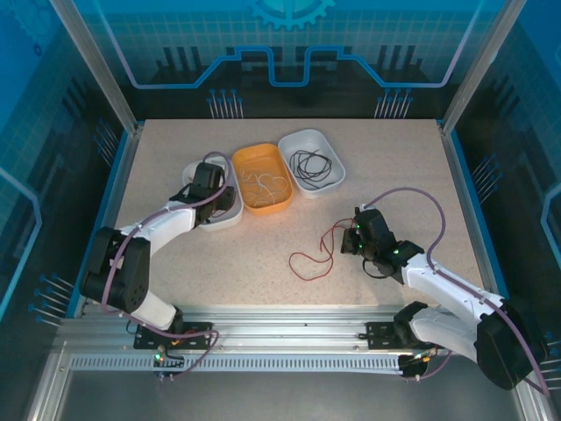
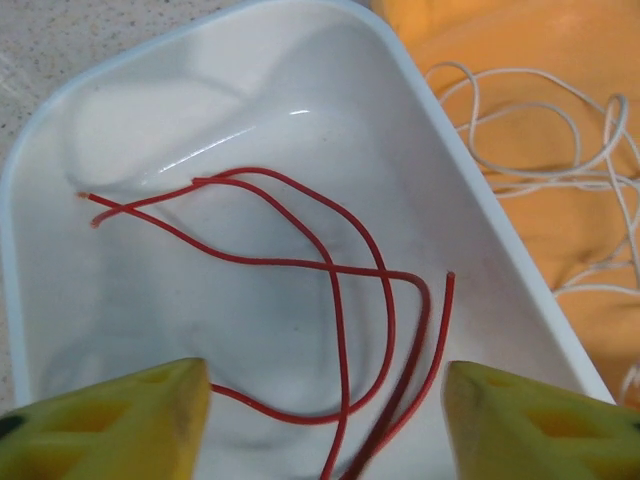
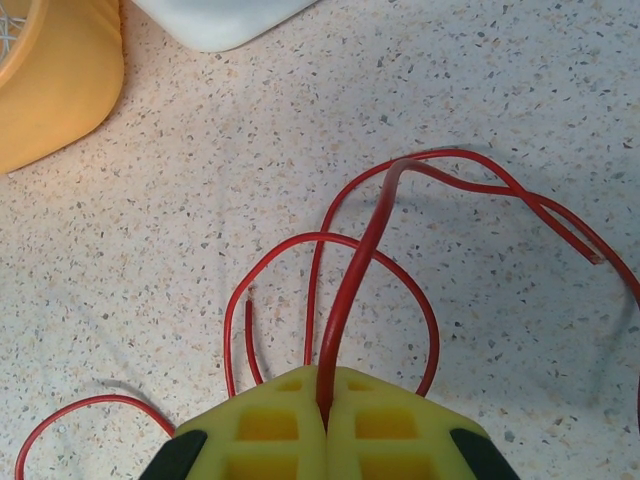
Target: Untangle the cables
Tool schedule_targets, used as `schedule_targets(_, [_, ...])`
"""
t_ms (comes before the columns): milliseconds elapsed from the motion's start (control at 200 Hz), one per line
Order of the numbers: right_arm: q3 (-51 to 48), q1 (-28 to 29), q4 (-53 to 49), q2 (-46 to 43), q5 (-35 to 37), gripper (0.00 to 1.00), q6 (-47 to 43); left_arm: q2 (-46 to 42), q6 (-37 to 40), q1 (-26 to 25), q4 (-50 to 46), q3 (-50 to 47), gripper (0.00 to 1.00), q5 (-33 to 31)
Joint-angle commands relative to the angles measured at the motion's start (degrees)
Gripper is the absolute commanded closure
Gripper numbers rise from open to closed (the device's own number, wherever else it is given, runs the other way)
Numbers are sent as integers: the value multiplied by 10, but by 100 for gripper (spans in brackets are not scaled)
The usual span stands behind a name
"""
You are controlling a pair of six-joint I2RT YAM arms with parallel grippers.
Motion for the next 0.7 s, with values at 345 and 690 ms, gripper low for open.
schedule_targets(345, [25, -7, -28, -19, 8, 100, -5, -138, -65, 4, -84, 1, 1, 44])
schedule_targets(690, [25, -6, -43, -44, 10, 100, -10, -252, -120, 4, -159, 14, 1, 65])
